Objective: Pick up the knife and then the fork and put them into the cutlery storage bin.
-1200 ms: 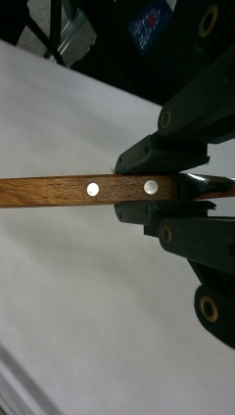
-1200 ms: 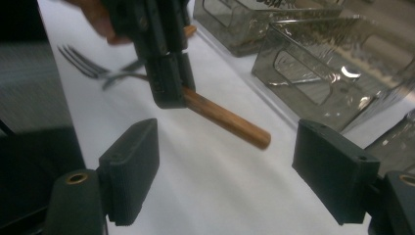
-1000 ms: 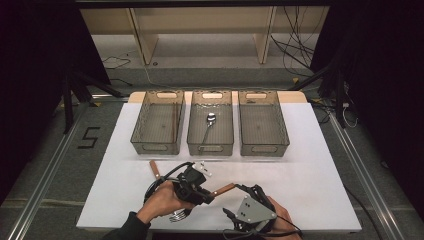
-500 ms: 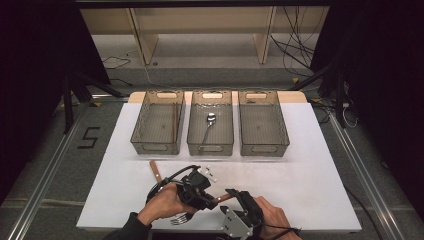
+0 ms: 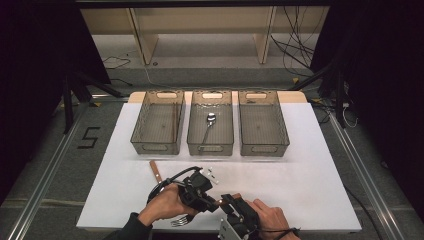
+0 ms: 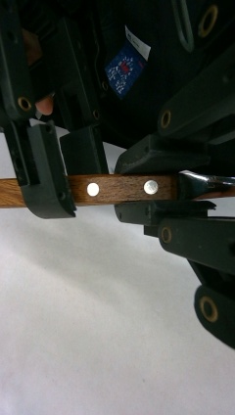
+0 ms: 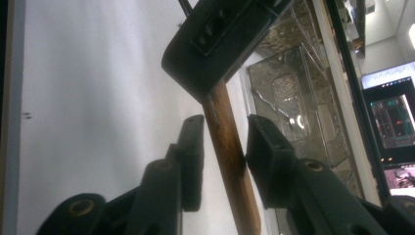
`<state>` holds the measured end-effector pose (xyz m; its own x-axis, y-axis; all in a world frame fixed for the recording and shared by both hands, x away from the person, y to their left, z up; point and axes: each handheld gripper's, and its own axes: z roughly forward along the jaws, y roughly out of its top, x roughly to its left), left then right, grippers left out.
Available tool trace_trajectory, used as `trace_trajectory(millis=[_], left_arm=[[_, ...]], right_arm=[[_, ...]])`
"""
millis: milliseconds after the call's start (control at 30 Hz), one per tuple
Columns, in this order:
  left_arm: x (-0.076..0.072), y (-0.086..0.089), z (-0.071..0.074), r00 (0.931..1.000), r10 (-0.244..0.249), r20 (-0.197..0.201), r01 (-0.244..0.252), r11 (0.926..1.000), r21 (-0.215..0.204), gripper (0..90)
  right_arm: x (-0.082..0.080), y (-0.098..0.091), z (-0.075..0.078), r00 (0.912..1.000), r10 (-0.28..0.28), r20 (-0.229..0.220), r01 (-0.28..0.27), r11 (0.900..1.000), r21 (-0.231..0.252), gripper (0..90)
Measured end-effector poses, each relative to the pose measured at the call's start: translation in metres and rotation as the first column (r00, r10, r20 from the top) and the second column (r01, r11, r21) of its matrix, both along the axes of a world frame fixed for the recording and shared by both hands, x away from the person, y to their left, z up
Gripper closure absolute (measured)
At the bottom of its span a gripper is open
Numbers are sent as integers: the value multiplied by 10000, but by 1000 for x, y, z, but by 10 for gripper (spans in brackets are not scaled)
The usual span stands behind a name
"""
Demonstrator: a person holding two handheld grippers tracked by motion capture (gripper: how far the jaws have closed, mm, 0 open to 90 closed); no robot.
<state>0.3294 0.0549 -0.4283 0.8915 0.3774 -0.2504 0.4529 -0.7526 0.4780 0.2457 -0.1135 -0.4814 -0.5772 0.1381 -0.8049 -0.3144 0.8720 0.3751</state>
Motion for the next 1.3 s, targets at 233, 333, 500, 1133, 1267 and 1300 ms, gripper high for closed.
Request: trace_trajectory(millis=[233,333,500,1133,1267,1300], left_arm=[[0,0,0,9999,-31,-138,31,10000,7,768],[0,1,0,9999,-21,-172,21,10000,-33,765],[1,4,2,9997,128,-218,-134,9996,-264,745],[26,80,38,9259,3597,1159,-3248,9142,-2424,335],[33,102,38,8780,4561,1449,-4180,8784,-2318,309],[34,107,37,8654,4785,1489,-4410,8683,-2271,303]], right_arm=[[-4,1,-4,9970,357,691,-311,9973,-671,768],[-6,1,-6,9937,485,1007,-395,9952,-896,784],[-7,1,-6,9916,616,1134,-507,9940,-966,808],[2,-12,3,9991,164,385,-141,9981,-591,809],[3,-15,5,9996,57,276,-46,9992,-390,809],[3,-16,6,9999,-59,149,63,9996,-275,809]])
